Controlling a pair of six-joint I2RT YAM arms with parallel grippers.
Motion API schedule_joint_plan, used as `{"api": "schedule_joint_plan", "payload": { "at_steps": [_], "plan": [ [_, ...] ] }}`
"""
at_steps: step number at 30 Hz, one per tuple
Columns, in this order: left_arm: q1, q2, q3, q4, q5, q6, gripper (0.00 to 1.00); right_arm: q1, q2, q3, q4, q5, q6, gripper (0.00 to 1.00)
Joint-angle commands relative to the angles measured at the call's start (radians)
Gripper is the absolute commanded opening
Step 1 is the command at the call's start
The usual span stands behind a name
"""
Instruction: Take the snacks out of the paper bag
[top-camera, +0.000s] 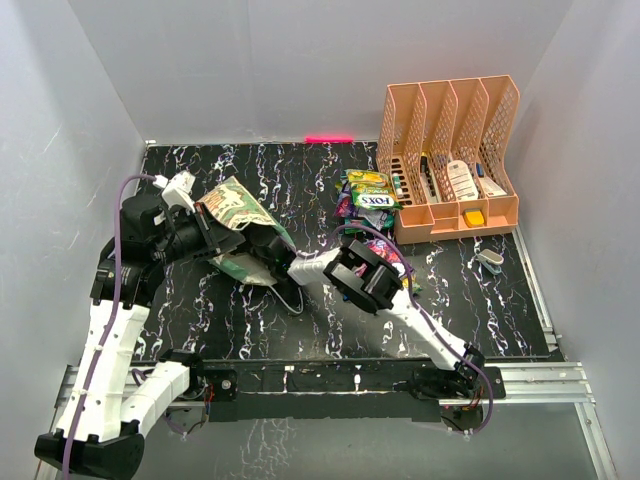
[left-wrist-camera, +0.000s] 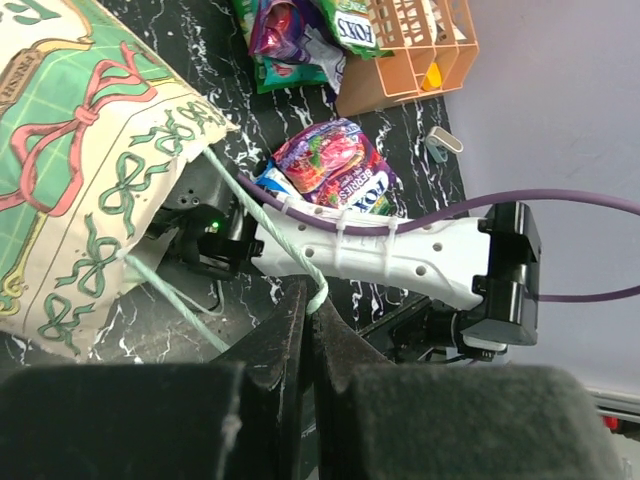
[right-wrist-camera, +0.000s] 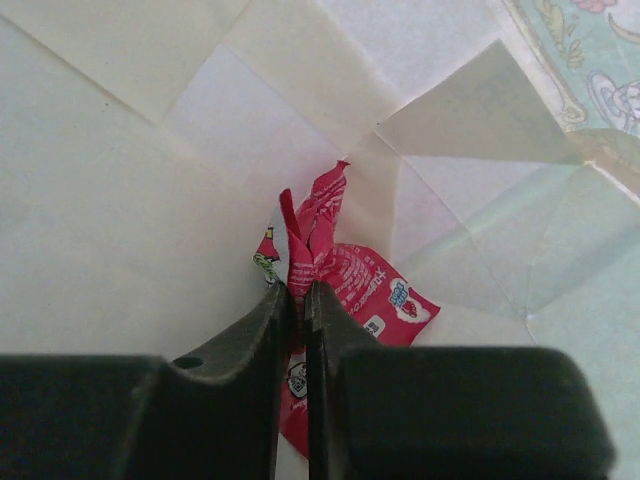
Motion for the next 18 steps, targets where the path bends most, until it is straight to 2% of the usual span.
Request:
{"api": "schedule_joint_plan", "payload": {
  "at_steps": [1,10,14,18],
  "plan": [
    [-0.006,-0.006,0.043,-0.033,-0.033,0.013,0.00,0.012,-0.058,-0.035,-0.007,0.007,0.038,0.08],
    [-0.006,-0.012,0.026,-0.055,-0.180,0.001,0.00,0.084,-0.372,-0.445,0.105,0.004,0.121,0.07],
    [-0.006,-0.013,0.017,-0.044,-0.188,-0.015,0.00,0.124,-0.508,-0.637,0.153,0.003,0.209,0.07],
    [-0.006,-0.015,0.016,-0.038,-0.174,-0.025,0.00,0.145,-0.587,-0.738,0.155,0.023,0.309,0.07]
  ]
}}
